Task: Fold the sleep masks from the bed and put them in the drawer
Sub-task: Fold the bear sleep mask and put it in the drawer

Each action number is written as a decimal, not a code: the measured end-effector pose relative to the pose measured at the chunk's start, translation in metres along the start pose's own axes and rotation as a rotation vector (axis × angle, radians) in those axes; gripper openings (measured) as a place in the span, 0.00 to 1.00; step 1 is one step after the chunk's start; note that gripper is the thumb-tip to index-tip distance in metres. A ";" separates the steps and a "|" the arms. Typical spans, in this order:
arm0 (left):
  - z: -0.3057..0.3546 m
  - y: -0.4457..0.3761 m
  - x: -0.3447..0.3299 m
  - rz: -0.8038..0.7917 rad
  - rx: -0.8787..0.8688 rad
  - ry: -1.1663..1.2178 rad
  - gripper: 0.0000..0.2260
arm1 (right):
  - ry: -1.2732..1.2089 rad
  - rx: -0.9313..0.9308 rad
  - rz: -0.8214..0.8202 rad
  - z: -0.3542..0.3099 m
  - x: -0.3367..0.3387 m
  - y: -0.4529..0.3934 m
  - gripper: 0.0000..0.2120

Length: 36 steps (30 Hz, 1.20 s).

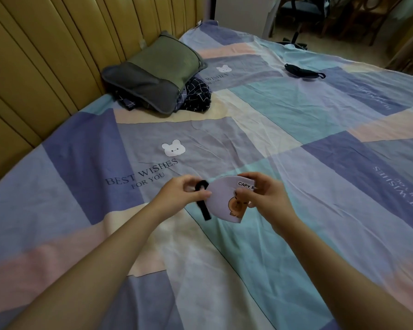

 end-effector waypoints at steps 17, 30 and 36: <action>0.022 -0.022 -0.027 0.335 0.236 0.841 0.03 | -0.243 -0.188 -0.007 0.030 -0.073 0.027 0.11; 0.011 -0.024 -0.012 0.545 0.246 0.711 0.08 | -0.331 -0.419 -0.058 0.021 -0.042 0.021 0.12; -0.004 -0.016 -0.024 0.571 0.184 0.546 0.07 | -1.044 -0.215 -0.014 0.006 -0.028 0.014 0.19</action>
Point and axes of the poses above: each hand's wrist, its own y-axis away from the middle knuckle, its own x-axis out of the back of the hand, z = x × y, the point moved 2 cm from there along -y, towards the middle knuckle, and after that the axes turned 3 degrees about -y, right-handed, at the moved point
